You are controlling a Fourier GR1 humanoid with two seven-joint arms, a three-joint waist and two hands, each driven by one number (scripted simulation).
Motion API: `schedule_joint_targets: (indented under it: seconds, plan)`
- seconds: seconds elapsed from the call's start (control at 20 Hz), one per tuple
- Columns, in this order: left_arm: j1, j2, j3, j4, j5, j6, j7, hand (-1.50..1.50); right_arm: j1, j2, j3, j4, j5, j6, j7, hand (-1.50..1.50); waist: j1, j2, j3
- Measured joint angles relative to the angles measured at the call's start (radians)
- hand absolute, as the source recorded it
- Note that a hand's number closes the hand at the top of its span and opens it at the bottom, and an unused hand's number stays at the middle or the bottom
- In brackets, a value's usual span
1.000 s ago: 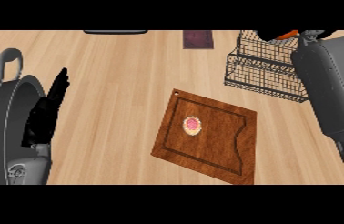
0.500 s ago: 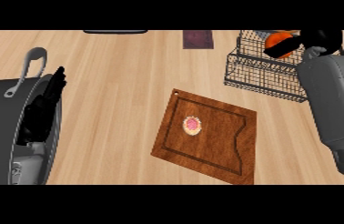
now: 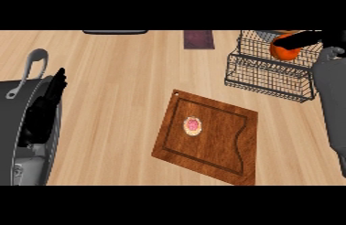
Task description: Pick the squash from the cutting board and place it in the tiered basket
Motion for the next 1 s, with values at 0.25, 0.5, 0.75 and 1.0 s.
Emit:
schedule_joint_targets:
  seconds: [0.25,0.5,0.75,1.0]
  plan:
    - [-0.002,-0.014,-0.008,0.002,-0.017,0.015,0.004,0.0,0.041,-0.037,-0.037,-0.124,-0.022,-0.001,0.047,-1.5,-0.005,-0.002,0.001]
    - [0.007,-0.01,0.006,0.001,-0.011,0.015,0.001,0.0,0.13,-0.081,-0.115,-0.315,-0.109,0.099,0.163,-1.5,-0.019,-0.007,0.001]
    - [0.025,-0.011,0.007,-0.017,-0.01,0.012,0.001,0.0,0.302,-0.128,-0.228,-0.534,-0.251,0.226,0.211,-1.5,-0.027,-0.009,0.001]
    - [0.015,-0.002,0.025,-0.003,0.001,0.006,-0.005,0.0,0.505,-0.14,-0.377,-0.726,-0.414,0.312,0.168,-1.5,-0.03,-0.008,0.001]
